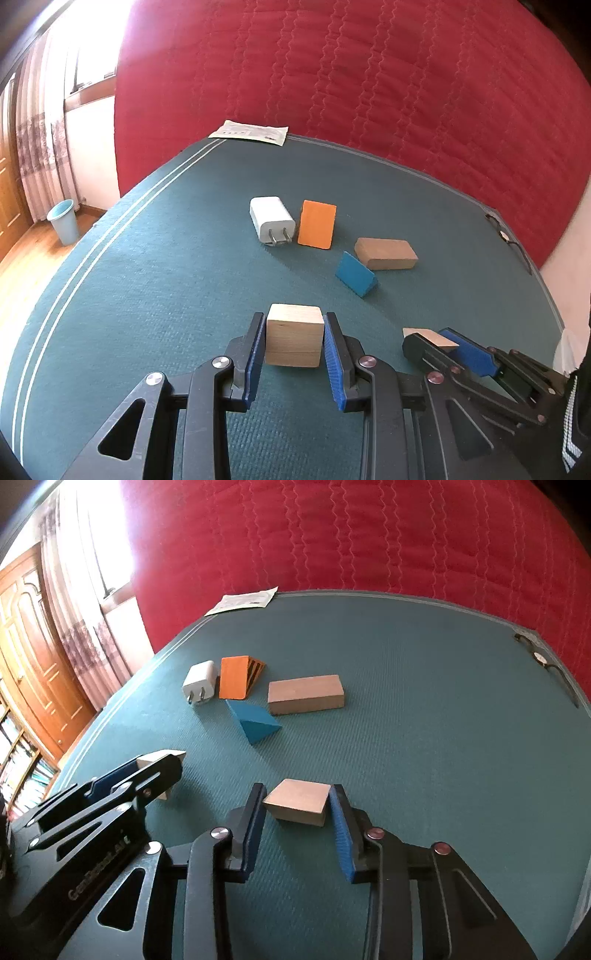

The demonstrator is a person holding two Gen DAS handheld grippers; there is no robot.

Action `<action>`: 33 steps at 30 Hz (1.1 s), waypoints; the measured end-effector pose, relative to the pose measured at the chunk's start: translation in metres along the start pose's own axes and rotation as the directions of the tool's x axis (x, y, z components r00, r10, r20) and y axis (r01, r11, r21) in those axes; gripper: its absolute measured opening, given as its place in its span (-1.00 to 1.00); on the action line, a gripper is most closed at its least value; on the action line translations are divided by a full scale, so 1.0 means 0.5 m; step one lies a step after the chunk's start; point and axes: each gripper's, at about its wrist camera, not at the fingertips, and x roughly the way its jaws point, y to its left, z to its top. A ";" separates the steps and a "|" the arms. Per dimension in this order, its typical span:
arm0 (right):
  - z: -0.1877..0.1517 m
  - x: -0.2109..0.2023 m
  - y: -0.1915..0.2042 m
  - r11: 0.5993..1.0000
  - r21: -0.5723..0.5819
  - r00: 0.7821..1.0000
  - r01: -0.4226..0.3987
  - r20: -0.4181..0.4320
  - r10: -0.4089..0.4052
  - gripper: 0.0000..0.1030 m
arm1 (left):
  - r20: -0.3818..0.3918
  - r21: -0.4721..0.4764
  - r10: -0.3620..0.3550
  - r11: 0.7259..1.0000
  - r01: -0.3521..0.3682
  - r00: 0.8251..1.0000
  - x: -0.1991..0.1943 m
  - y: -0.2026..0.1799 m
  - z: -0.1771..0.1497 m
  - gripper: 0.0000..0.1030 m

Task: Organize rigid objects
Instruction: 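Close the right gripper on the wooden wedge and lift it, then carry the wedge over the clear bowl with the right gripper while the left carries the cube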

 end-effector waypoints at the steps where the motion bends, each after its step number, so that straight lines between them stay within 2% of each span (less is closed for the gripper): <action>1: -0.002 -0.003 -0.001 1.000 0.001 1.000 -0.003 0.000 0.003 -0.31 | 0.000 0.003 -0.003 1.000 0.003 1.000 0.000 -0.002 0.000 -0.38; 8: -0.016 -0.046 -0.027 1.000 0.030 1.000 -0.003 0.027 0.003 -0.32 | -0.001 0.023 -0.017 1.000 0.017 1.000 -0.001 -0.012 -0.003 -0.38; 22: -0.069 -0.177 -0.122 0.993 0.107 0.994 0.045 0.090 -0.055 -0.32 | 0.002 0.063 -0.035 0.997 0.035 0.999 -0.011 -0.040 -0.013 -0.38; 33: -0.107 -0.256 -0.198 0.978 0.178 0.984 0.112 0.119 -0.135 -0.32 | -0.040 0.097 -0.109 0.989 0.112 0.993 -0.028 -0.082 -0.026 -0.38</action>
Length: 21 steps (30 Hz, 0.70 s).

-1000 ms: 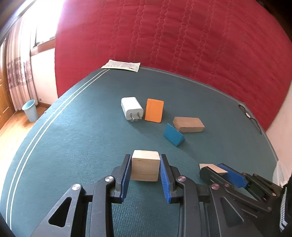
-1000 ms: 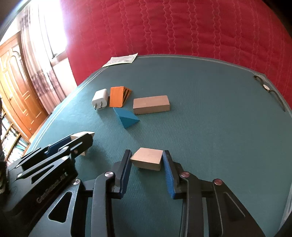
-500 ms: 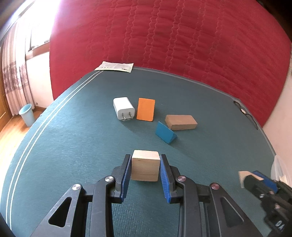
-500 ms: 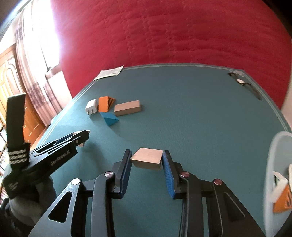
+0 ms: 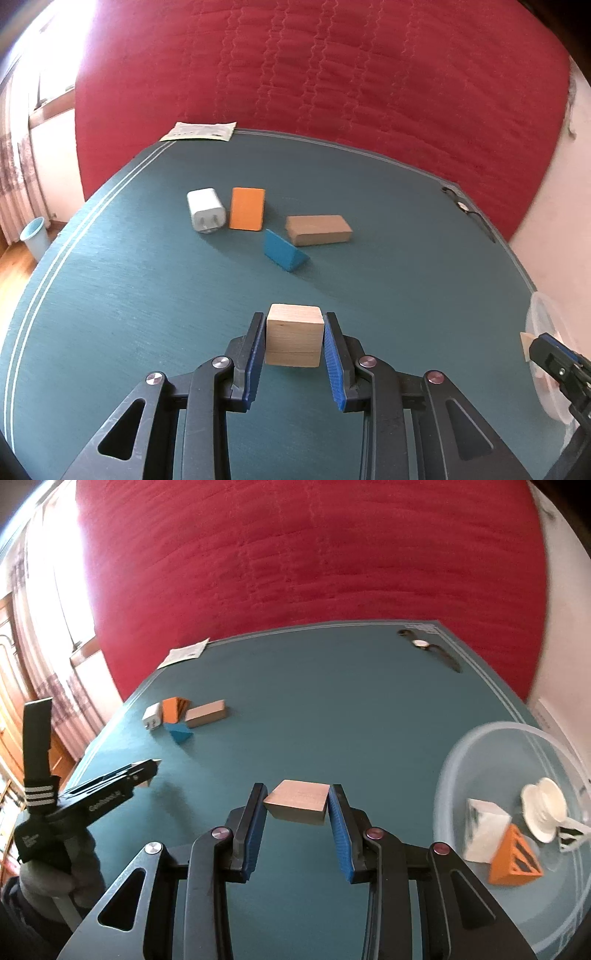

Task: Organize rigid objects
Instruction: 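Carry the wedge over the clear bowl with the right gripper while the left carries the cube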

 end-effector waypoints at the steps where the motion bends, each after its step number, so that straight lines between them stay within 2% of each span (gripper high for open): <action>1: -0.002 -0.003 -0.006 1.000 0.007 1.000 0.006 0.001 -0.006 -0.32 | -0.004 0.004 -0.007 1.000 0.007 1.000 -0.001 -0.005 -0.001 -0.38; 12: -0.018 -0.055 -0.086 0.996 0.070 0.997 0.063 0.029 -0.065 -0.32 | -0.032 0.057 -0.056 0.997 0.058 0.998 -0.011 -0.069 -0.009 -0.38; 21: -0.032 -0.110 -0.179 0.979 0.152 0.987 0.135 0.069 -0.147 -0.32 | -0.035 0.114 -0.075 0.990 0.079 0.997 -0.018 -0.132 -0.011 -0.38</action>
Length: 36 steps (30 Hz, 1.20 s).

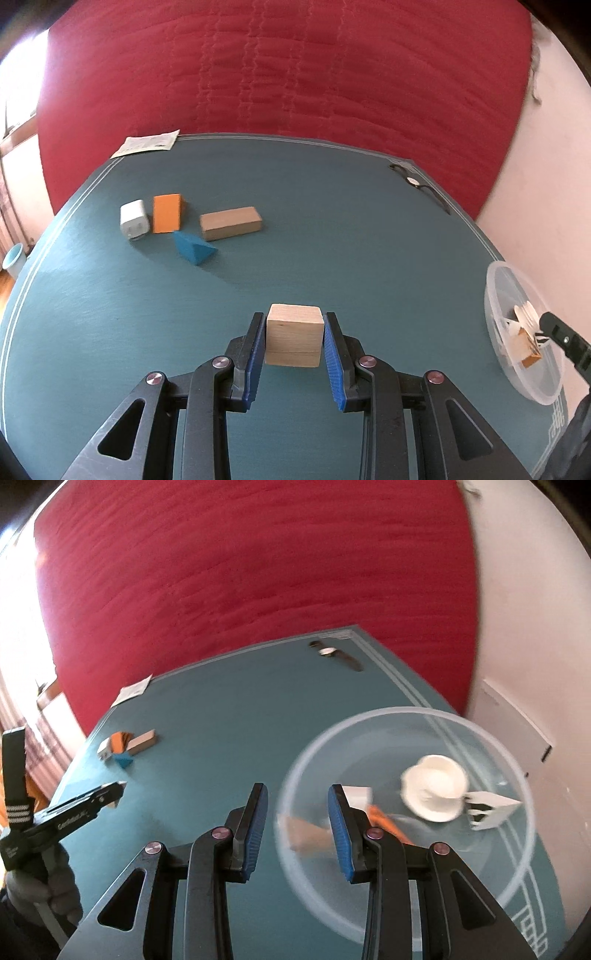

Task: Organize rigid objects
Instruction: 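Carry the wedge over the clear bowl with the right gripper while the left carries the cube, then open the right gripper to drop the wedge in the bowl while the left drops the cube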

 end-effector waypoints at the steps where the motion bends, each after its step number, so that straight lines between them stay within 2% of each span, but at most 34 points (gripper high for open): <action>1: 0.000 -0.003 -0.010 1.000 0.009 1.000 0.008 0.004 -0.008 -0.32 | -0.003 0.006 -0.002 1.000 0.002 1.000 0.002 -0.007 0.000 -0.38; 12: -0.014 -0.024 -0.116 0.992 0.115 0.998 0.054 0.011 -0.056 -0.31 | -0.022 0.048 -0.017 0.999 0.018 1.000 0.014 -0.070 0.007 -0.38; 19: -0.021 -0.024 -0.157 0.977 0.169 0.990 0.132 0.029 -0.139 -0.28 | -0.045 0.085 -0.074 0.993 0.078 0.996 0.014 -0.116 0.004 -0.38; 22: -0.024 -0.029 -0.161 0.972 0.166 0.983 0.165 0.051 -0.176 -0.13 | -0.060 0.106 -0.118 0.987 0.123 0.991 0.013 -0.146 0.004 -0.38; 24: -0.025 -0.033 -0.158 0.971 0.164 0.980 0.174 0.067 -0.187 -0.04 | -0.068 0.128 -0.147 0.980 0.154 0.987 0.014 -0.172 0.003 -0.38; 28: -0.027 -0.032 -0.147 0.974 0.143 0.979 0.177 0.078 -0.189 -0.03 | -0.087 0.172 -0.201 0.962 0.213 0.976 0.011 -0.220 0.001 -0.38; 36: -0.028 -0.035 -0.148 0.975 0.137 0.979 0.174 0.085 -0.187 -0.02 | -0.095 0.286 -0.321 0.898 0.335 0.942 -0.018 -0.335 -0.007 -0.38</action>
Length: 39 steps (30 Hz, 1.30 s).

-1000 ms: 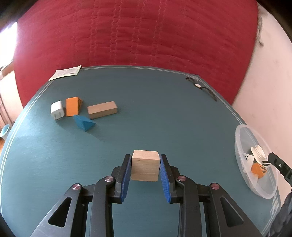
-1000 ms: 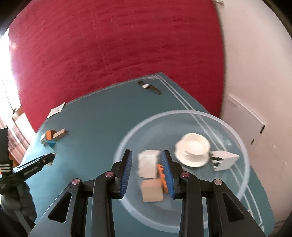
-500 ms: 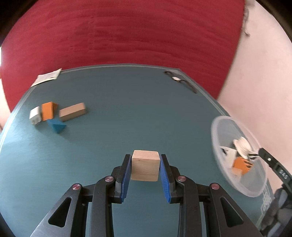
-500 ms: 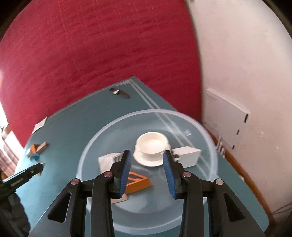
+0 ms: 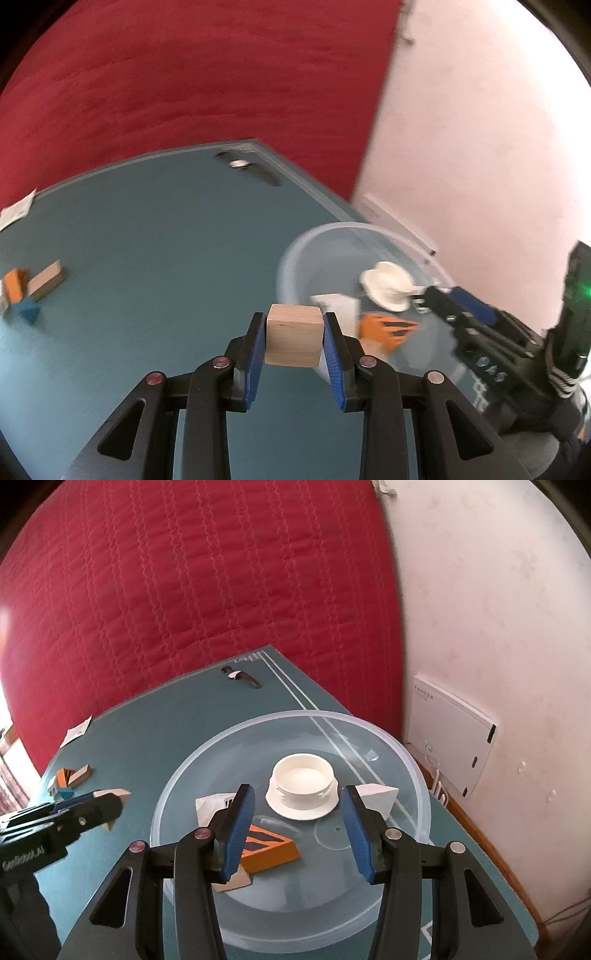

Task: Organize rigid objects
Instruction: 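Open the right gripper to drop the wedge in the bowl while the left drops the cube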

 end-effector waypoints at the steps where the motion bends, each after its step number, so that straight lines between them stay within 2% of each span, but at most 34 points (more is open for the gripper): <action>1: -0.001 0.002 0.000 1.000 0.003 1.000 0.000 0.001 0.000 -0.02 | 0.002 0.014 -0.012 1.000 0.012 1.000 0.002 -0.011 0.001 -0.38; 3: -0.001 0.001 -0.002 1.000 0.007 1.000 0.000 0.002 0.000 -0.02 | 0.002 0.039 -0.028 0.999 0.028 1.000 0.011 -0.028 0.002 -0.36; 4: -0.001 0.002 0.000 1.000 0.007 1.000 0.000 0.001 0.000 -0.01 | -0.001 0.043 -0.031 0.999 0.031 1.000 0.015 -0.032 0.001 -0.21; 5: -0.002 0.003 0.000 1.000 0.007 1.000 -0.001 -0.001 0.001 -0.01 | -0.007 0.042 -0.030 0.999 0.030 1.000 0.021 -0.033 0.001 0.21; 6: -0.002 0.003 0.002 1.000 0.006 1.000 -0.002 -0.001 0.002 -0.01 | -0.007 0.033 -0.028 0.999 0.028 1.000 0.025 -0.031 0.001 0.39; 7: -0.001 0.002 0.002 1.000 0.005 1.000 -0.004 -0.002 0.004 -0.01 | 0.003 0.021 -0.022 1.000 0.022 1.000 0.026 -0.027 -0.002 0.48; 15: -0.002 0.000 -0.003 1.000 0.002 1.000 -0.005 -0.003 0.005 0.00 | -0.008 0.018 0.059 0.998 -0.059 0.998 0.033 -0.003 -0.026 0.48; 29: -0.013 -0.004 0.015 1.000 -0.029 1.000 -0.007 -0.004 0.007 0.09 | -0.004 -0.014 0.115 0.993 -0.115 0.993 0.030 0.030 -0.043 0.92; 32: -0.017 -0.004 0.022 0.999 -0.039 1.000 -0.011 -0.004 0.011 0.21 | -0.002 -0.023 0.138 0.990 -0.138 0.990 0.029 0.042 -0.044 0.97; 39: -0.024 -0.006 0.043 0.997 -0.072 1.000 -0.014 0.002 0.015 0.22 | 0.005 -0.056 0.164 0.985 -0.163 0.987 0.024 0.078 -0.044 0.98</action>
